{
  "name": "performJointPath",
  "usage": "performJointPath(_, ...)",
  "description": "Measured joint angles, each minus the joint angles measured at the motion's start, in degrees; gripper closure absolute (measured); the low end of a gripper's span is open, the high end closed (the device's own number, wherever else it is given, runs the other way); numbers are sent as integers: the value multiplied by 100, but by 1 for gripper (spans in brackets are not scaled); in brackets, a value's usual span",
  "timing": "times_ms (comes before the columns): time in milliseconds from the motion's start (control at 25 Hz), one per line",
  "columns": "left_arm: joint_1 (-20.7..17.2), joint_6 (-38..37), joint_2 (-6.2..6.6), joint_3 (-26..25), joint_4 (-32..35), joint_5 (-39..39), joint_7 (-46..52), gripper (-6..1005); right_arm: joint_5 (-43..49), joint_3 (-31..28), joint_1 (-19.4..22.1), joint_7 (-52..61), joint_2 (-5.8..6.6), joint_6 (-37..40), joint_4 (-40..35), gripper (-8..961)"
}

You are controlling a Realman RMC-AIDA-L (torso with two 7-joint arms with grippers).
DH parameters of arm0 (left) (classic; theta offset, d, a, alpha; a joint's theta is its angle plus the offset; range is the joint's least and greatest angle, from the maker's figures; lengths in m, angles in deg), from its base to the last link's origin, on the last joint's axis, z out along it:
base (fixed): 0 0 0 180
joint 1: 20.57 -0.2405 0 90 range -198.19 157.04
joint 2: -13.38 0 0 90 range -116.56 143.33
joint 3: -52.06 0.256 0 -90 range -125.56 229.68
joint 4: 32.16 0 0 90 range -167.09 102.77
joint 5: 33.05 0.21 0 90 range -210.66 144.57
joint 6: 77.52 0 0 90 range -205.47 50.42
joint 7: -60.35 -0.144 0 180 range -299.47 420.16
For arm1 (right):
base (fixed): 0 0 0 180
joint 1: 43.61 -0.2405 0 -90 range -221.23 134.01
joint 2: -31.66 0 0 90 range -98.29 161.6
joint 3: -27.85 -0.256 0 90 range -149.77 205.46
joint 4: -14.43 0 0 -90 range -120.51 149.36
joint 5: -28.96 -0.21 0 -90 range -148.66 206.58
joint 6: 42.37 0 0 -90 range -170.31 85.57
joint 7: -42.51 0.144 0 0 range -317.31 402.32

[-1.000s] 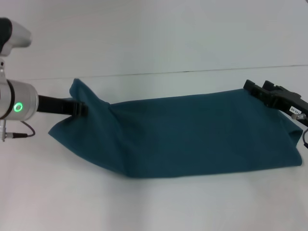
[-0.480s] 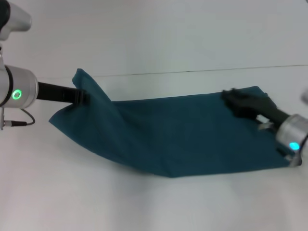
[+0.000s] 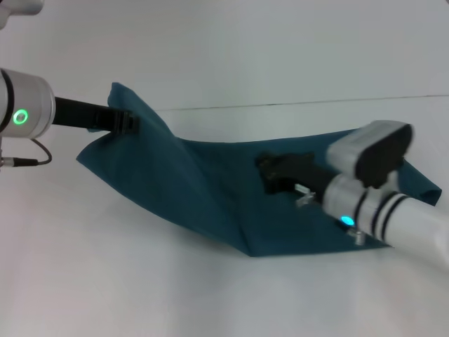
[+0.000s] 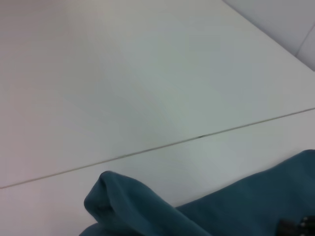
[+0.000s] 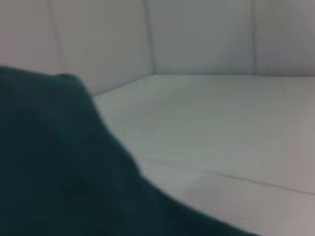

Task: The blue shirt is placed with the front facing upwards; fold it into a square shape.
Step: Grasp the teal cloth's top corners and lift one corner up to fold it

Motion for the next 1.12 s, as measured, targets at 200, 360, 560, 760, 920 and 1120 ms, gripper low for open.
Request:
performJointPath(200, -50, -66, -6, 3, 175, -122, 5, 936, 19, -8, -357, -184, -17, -313, 396, 888)
performJointPath(360, -94, -103, -6, 12, 384, -187, 6, 936, 53, 28, -584, -198, -24, -474, 612, 904)
performJointPath(560, -145, -187, 6, 55, 701, -315, 6, 937, 306, -6, -833, -176, -27, -615, 885, 906)
performJointPath(760, -164, -259, 4, 66, 896, -412, 5, 937, 572, -78, -1066, -155, -37, -790, 1143, 908)
performJointPath(920, -207, -289, -3, 112, 1001, -448, 4, 937, 715, -93, -1199, -162, -51, -763, 1311, 909)
performJointPath(1120, -237, -293, -6, 134, 1088, -485, 6, 937, 786, -793, -724, -189, 5, -471, 1342, 911)
